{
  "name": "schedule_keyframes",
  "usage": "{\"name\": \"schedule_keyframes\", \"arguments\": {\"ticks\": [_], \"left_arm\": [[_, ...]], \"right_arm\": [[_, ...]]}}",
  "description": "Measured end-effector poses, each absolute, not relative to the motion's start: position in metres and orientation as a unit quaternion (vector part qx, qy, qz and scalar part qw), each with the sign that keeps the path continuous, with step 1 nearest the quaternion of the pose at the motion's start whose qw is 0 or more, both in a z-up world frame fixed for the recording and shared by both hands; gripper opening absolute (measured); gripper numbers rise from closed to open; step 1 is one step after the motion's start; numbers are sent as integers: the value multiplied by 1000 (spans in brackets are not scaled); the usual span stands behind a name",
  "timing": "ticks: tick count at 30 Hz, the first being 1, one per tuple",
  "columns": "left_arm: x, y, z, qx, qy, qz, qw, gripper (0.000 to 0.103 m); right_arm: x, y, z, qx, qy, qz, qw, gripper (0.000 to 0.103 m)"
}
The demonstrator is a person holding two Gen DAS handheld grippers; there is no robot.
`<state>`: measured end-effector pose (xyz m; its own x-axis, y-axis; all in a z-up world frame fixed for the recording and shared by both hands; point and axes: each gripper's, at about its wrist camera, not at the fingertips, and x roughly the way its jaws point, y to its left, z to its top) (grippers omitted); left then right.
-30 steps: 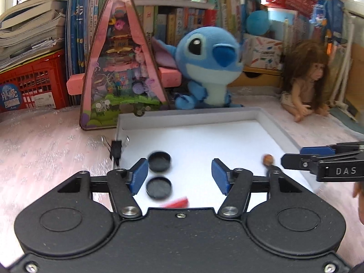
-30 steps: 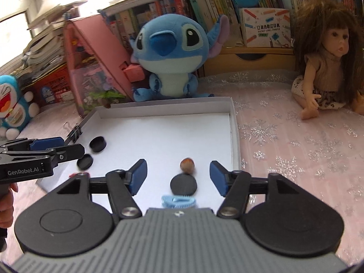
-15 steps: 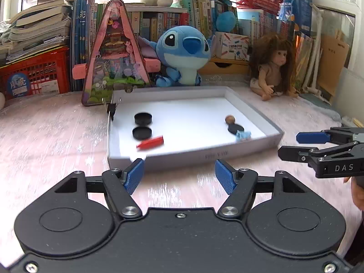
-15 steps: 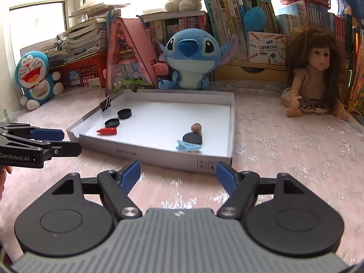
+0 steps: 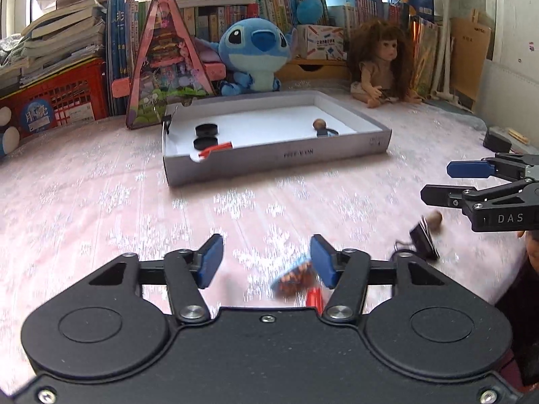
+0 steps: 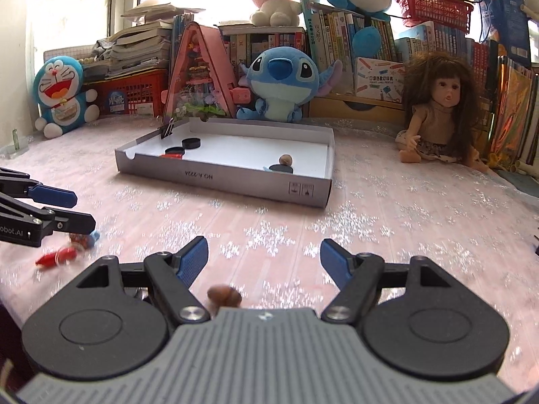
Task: Organize rigid objects
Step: 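Withdraw both tools from the tray toward the objects on the cloth, then grasp the light-blue plastic clip with the left tool while the right tool grasps another brown nut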
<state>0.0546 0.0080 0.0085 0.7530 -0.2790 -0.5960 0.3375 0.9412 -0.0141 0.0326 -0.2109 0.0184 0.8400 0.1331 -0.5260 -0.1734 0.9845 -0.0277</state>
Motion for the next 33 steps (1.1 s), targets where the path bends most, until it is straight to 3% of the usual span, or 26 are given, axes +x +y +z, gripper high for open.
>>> {"name": "schedule_keyframes", "arguments": {"ticks": [5,20,27,30,33], "left_arm": [[43,16,5,42,319,-164,932,43],[31,15,7,56,308,-151,938,42],[32,17,-1,55,320,-147,934,25],[35,19,-1,53,321,-145,934,24],[35,19,-1,52,321,-147,934,20]], "right_arm": [[17,-213,14,-42,274,76,958,83],[11,-208,4,-48,277,75,957,83],[13,-205,2,-55,276,76,956,82],[14,-205,1,-53,278,77,956,81],[14,-204,0,-52,283,82,954,73]]}}
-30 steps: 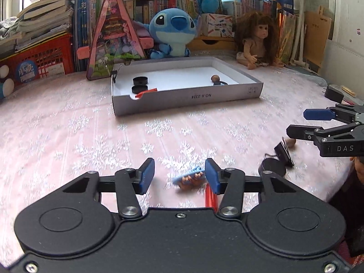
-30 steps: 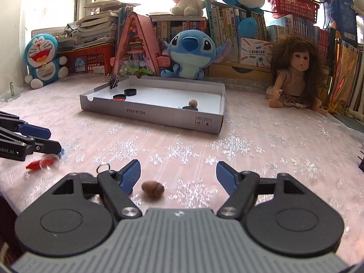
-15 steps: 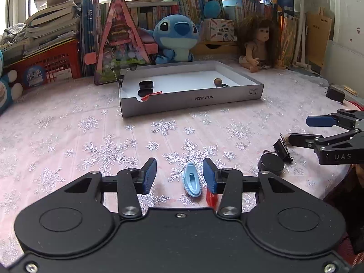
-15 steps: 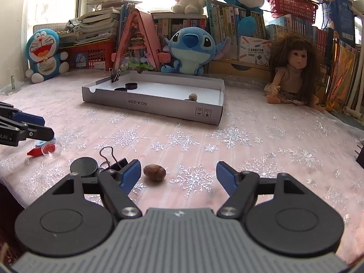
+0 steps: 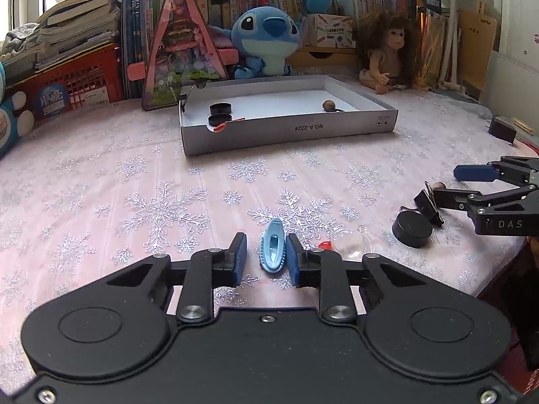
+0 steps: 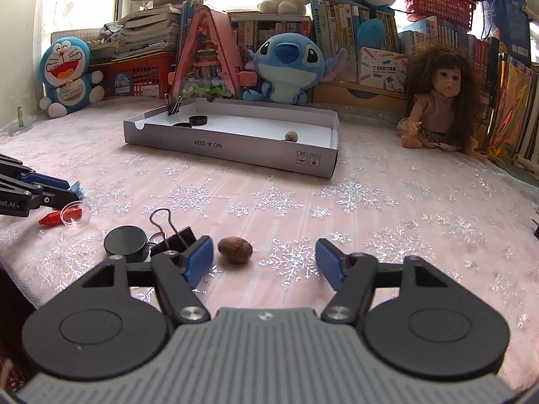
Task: Organize rigid objects
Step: 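Grasp the light-blue plastic clip with the left tool while the right tool grasps another brown nut, then carry the blue clip and brown nut with both tools into the tray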
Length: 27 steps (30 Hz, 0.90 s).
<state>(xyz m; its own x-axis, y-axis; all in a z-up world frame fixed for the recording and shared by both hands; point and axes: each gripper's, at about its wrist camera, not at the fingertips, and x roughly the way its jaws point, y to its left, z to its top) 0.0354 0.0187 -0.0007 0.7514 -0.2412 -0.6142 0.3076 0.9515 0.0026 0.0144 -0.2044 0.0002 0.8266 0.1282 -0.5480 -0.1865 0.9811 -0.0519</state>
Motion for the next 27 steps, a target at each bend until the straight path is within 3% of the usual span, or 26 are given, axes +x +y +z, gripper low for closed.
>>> {"name": "schedule_keyframes", "arguments": {"ticks": [3,6,8,27], "left_arm": [[35,16,-2,52,320,-153,934,17],[34,14,-2,51,318,-151,935,15],[35,14,-1,51,315,-145,936,15],[58,16,8,23,315,-124,941,15]], "right_arm": [[15,-201,-2,-55,286,88,953,64],[14,-198,-2,-57,284,98,952,47],[13,-196,-1,-61,283,105,951,26],[25,-196,8,-43,281,79,956,25]]}}
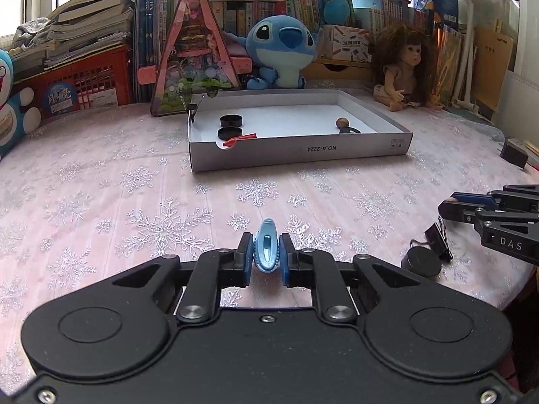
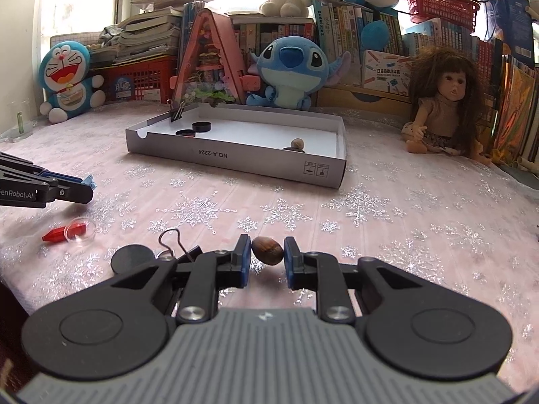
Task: Organize rigid objects
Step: 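Carry the blue clip and brown nut with both tools into the tray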
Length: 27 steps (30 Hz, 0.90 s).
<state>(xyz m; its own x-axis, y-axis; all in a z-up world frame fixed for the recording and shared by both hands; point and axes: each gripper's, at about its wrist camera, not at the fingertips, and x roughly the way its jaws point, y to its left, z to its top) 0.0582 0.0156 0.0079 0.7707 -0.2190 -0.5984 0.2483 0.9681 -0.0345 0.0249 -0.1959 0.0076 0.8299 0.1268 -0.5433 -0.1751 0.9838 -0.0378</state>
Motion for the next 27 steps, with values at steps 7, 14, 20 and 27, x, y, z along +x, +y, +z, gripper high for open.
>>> {"name": "schedule_keyframes", "arguments": {"ticks": [7,14,20,27], "left_arm": [[76,7,18,12,310,-128,942,15],[101,5,36,7,293,-127,948,15],[130,8,49,-2,286,-120,951,15],[168,13,50,-27,301,-113,946,15]], "right_arm": [[41,-194,16,-24,286,66,956,25],[64,-206,31,-5,288,52,956,25],[92,-219,41,19,294,47,955,25],[122,-223,46,33,301,44,952,25]]}}
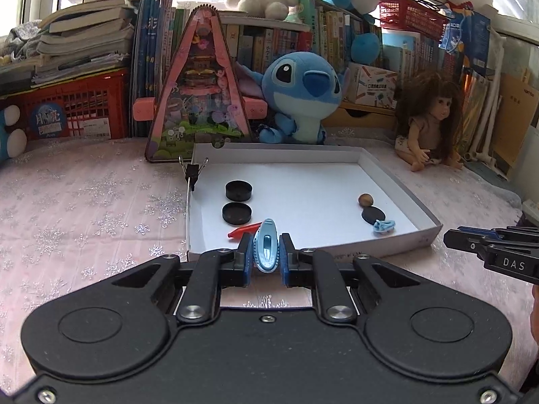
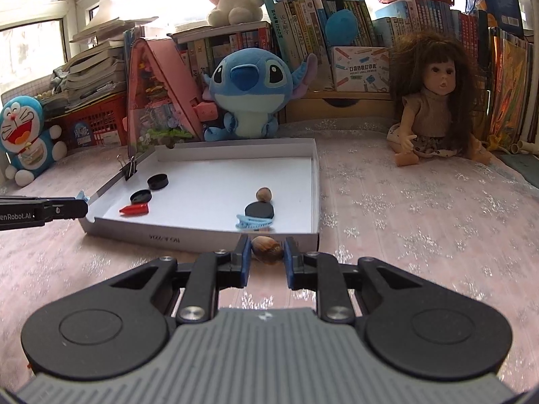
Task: Organize rigid objects
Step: 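Carry the blue clip and brown nut with both tools into the tray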
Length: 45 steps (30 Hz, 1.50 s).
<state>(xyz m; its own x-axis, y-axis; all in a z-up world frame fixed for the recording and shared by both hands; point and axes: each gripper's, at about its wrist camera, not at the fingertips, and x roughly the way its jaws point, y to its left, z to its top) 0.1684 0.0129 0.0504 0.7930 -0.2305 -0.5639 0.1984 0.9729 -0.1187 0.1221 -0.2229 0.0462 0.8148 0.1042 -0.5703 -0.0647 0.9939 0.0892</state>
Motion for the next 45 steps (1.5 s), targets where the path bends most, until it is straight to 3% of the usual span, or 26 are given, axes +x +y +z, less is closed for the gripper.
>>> {"name": "schedule_keyframes", "arguments": {"ticks": [24,42,45], "left_arm": [[261,9,11,-60,397,-127,907,15],[279,3,6,-35,376,-102,920,16],[278,5,8,-41,377,-102,920,18]], "right_arm": [[228,-231,30,85,427,18,900,25],[245,-232,22,99,423,2,901,25],[244,-232,22,104,416,6,904,32]]}}
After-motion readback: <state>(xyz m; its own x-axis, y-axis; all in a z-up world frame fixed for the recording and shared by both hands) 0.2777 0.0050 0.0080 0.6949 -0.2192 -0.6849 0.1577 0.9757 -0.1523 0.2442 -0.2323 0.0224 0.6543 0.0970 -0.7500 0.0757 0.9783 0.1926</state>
